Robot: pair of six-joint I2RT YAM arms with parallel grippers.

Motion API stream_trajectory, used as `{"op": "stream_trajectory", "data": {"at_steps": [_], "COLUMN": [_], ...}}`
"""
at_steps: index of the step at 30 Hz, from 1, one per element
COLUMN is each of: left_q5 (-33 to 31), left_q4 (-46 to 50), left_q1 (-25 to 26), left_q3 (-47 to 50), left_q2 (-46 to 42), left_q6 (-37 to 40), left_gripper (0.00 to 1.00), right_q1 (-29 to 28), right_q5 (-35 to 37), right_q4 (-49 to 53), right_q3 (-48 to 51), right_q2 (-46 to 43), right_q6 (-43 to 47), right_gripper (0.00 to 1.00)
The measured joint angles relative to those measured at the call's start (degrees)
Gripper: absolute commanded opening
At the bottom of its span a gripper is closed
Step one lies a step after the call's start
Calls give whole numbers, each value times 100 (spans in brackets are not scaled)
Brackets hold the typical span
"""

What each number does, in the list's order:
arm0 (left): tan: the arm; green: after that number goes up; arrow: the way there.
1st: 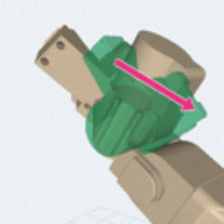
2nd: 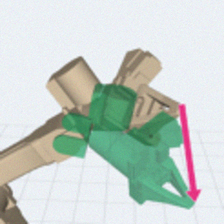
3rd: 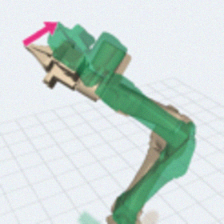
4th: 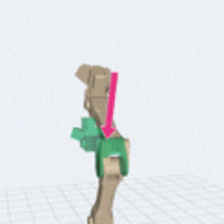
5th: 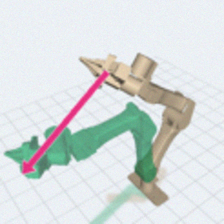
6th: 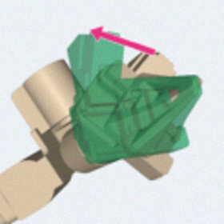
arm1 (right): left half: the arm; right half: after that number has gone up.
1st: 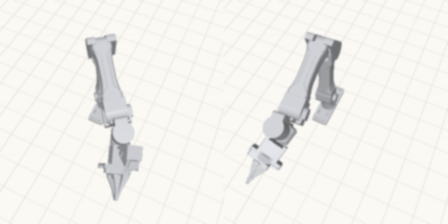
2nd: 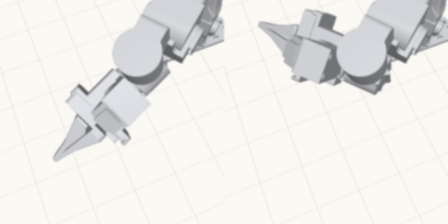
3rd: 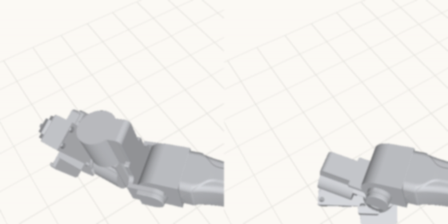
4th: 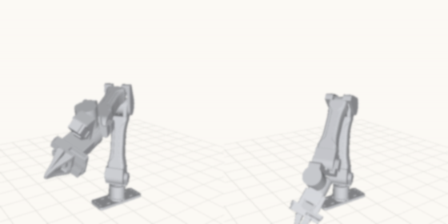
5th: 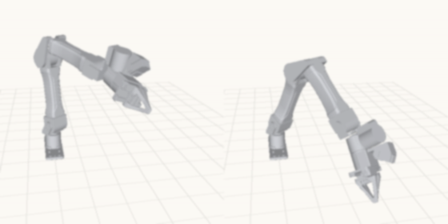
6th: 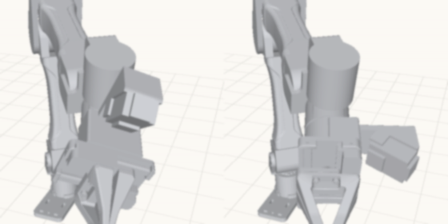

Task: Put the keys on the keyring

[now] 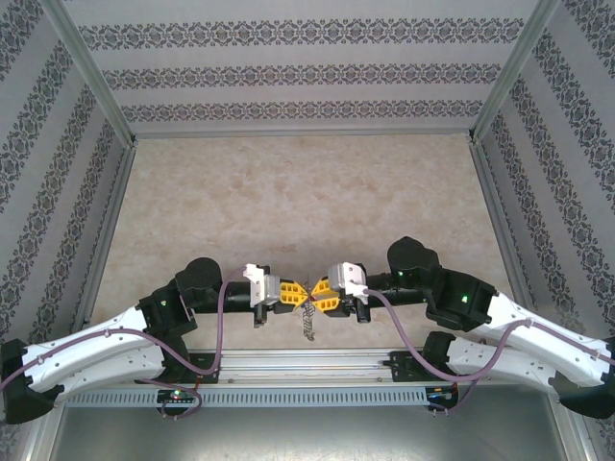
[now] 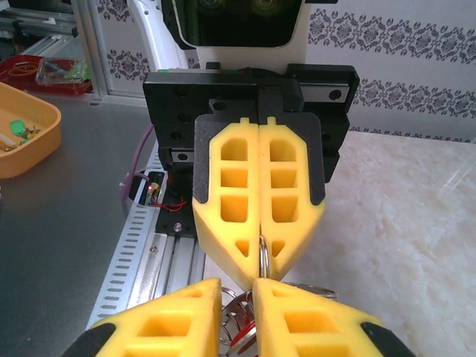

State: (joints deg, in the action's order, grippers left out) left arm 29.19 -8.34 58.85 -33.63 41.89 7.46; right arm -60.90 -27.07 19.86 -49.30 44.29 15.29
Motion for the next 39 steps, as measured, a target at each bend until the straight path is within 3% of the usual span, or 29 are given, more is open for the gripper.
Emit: {"op": "stream_trajectory", "data": {"at_steps": [10,39], "left_q5": [105,186], "left_q4": [-74,-114], "left_q1": [-2,-2], "left_q3": [15,-26], "left_q2": [-7,50], "left_q6": [-42,-20], "left_gripper": [0,0], "right_q1": [-7,-11], "right_q5": [299,0], "right_q4": [-282,-516], "right_q3": [264,297], "right_q2": [-289,-232], "right_q6": [-15,-17], "right_gripper": [29,23]}}
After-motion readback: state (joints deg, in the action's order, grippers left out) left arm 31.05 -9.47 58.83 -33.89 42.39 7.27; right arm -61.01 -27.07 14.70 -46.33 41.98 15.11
